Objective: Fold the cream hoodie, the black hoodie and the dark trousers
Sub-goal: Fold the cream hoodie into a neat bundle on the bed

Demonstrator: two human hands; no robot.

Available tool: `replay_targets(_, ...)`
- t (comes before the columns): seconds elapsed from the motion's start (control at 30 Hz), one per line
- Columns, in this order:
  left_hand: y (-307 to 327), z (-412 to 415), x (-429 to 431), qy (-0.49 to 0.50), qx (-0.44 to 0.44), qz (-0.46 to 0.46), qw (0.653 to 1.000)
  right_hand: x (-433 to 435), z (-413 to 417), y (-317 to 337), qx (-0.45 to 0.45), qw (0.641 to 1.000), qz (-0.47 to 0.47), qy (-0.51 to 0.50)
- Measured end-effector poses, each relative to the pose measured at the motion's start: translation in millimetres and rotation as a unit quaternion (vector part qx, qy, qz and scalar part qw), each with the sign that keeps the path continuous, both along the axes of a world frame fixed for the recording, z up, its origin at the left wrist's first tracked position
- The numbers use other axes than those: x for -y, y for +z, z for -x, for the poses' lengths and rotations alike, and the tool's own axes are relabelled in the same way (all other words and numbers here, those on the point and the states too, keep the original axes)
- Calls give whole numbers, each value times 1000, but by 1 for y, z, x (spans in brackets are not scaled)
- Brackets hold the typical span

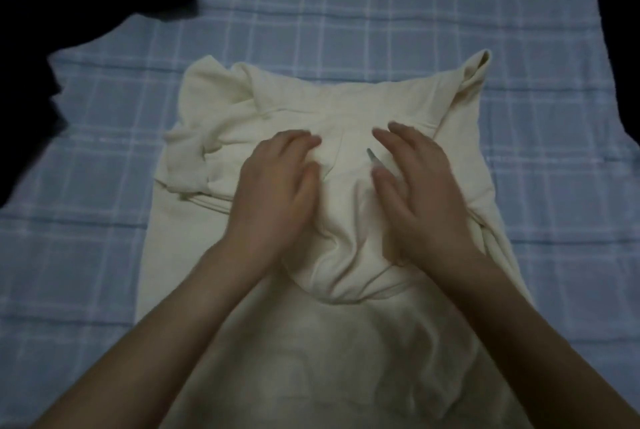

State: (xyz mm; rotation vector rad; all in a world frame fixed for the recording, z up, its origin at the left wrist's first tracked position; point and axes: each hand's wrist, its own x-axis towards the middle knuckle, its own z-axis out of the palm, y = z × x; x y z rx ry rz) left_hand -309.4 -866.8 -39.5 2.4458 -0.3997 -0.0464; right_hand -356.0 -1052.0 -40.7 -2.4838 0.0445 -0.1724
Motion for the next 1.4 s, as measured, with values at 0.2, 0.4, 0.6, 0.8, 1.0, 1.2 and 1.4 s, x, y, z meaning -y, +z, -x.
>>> replay_targets(0.2, -87, 44, 18, -74, 17, -228, 971, 1, 19, -82, -94, 967, 230, 58)
replay_targets(0.4, -70, 26, 5, -75, 16, -123, 989, 15, 7, -61, -50, 994, 89, 24)
replay_targets(0.6, -42, -54, -22, 151, -112, 103, 977, 76, -50, -37, -171, 981, -56, -77)
replay_targets(0.8, -53, -87, -20, 228, -217, 243, 917, 86, -71, -41, -121, 976, -159, -86)
replay_targets(1.0, -49, -82, -22, 170, -206, 279, 922, 79, -74, -48, -121, 972, -178, -90)
replay_targets(1.2, -42, -97, -26, 174, -166, 299, 923, 89, -93, -32, -47, 975, -187, -115)
replay_targets(1.4, -41, -152, -14, 181, -115, 377, 901, 114, -177, -33, 15, 968, -229, -106)
